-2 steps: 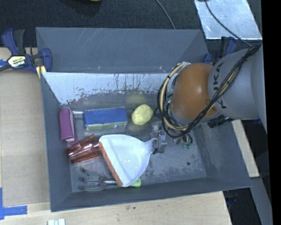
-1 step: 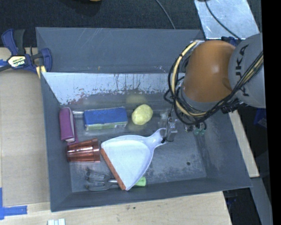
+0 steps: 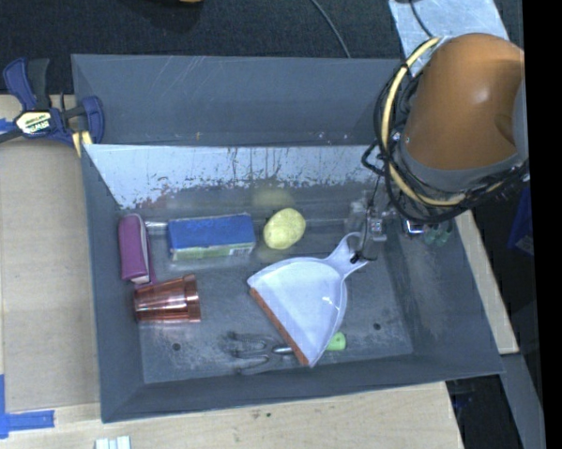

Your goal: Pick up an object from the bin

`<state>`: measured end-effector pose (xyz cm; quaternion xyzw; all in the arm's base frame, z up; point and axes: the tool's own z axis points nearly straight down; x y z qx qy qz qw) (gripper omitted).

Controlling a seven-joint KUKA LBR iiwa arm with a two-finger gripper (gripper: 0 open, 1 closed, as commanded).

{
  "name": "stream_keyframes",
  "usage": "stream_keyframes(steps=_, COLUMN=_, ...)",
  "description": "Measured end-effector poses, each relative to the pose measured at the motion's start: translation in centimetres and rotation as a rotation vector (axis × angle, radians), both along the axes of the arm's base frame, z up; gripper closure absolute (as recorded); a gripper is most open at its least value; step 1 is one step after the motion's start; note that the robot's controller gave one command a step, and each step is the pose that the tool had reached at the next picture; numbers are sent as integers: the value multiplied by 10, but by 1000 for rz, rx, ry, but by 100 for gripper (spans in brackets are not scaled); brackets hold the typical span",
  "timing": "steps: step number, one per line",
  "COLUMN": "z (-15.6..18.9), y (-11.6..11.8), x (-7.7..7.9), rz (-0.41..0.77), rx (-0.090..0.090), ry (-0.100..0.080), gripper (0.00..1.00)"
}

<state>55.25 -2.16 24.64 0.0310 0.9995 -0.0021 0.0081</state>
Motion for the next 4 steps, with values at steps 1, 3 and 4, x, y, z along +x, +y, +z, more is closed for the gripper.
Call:
stream_keyframes(steps=1, z=14, y=5, x=-1, rz=7, rx=1, ry=19, gripper=100)
stream_keyframes(steps=3, z=140, y=6, x=-21, rz=141, rx=-1, ry=8, gripper=100)
stream_keyframes(steps=4, z=73, y=13, x=-15, rz=87, rx=0, ry=5, gripper=100)
